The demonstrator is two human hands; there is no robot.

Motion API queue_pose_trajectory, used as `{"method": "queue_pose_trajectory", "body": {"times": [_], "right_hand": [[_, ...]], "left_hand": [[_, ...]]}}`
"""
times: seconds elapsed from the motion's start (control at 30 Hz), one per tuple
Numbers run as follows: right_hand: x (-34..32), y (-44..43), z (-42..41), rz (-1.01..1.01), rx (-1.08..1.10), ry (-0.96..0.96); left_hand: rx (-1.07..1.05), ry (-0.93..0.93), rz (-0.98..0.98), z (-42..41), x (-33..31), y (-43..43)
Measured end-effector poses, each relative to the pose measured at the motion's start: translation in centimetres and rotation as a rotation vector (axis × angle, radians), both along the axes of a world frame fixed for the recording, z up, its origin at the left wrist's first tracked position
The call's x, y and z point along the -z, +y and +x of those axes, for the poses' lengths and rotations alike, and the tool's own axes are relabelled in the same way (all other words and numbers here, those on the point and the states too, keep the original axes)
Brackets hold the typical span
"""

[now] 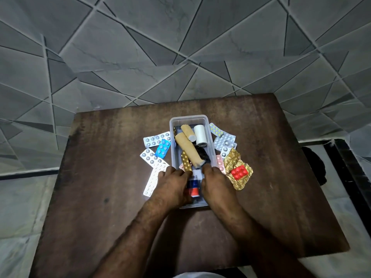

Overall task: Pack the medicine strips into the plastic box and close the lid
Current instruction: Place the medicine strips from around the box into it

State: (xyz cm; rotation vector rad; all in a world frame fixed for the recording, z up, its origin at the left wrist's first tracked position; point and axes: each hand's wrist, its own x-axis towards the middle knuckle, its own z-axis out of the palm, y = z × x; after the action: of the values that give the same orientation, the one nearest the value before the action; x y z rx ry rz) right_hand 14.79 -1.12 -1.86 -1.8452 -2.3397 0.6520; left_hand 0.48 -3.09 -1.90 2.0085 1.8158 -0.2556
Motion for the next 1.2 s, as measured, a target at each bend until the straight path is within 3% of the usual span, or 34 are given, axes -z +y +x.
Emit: {"method": "queue_pose_trajectory", "body": {"times": [0.53, 0.63, 0.7, 0.77, 0.9, 1.07, 1.2], "right_hand": [[1.3, 0.3, -0.6, -0.178, -0.096, -0.092], [0.8, 1.3, -0.3, -0.15, -0.001, 0.053], [-0.1, 2.2, 0.5, -0.079, 0.122, 0.226], [-0.8, 3.4, 1.7, -0.021, 0.27, 0.34], [1.2, 5.7, 4.6, -0.029, 0.467, 0.27], [4.2, 4.9, 5.8, -0.178, 0.444, 0.181], [5.5, 3.5, 5.8, -0.23, 0.436, 0.174]], "left_hand": [[0.028, 0.034, 0.017, 0.2, 1.4, 0.6], [-0.036, -0.211, 0.085, -0.6, 0.8, 0.8], [-0.23, -0.499, 0.215, -1.8, 0.2, 1.0], [-0.5, -0.646, 0.309, -3.4, 0.1, 1.4], [-0.85, -0.47, 0.274, -6.9, 1.7, 1.3], [-0.829, -0.249, 0.023, -7.5, 5.5, -1.3], [-0.828, -0.135, 0.014, -6.3, 6.6, -2.4]]}}
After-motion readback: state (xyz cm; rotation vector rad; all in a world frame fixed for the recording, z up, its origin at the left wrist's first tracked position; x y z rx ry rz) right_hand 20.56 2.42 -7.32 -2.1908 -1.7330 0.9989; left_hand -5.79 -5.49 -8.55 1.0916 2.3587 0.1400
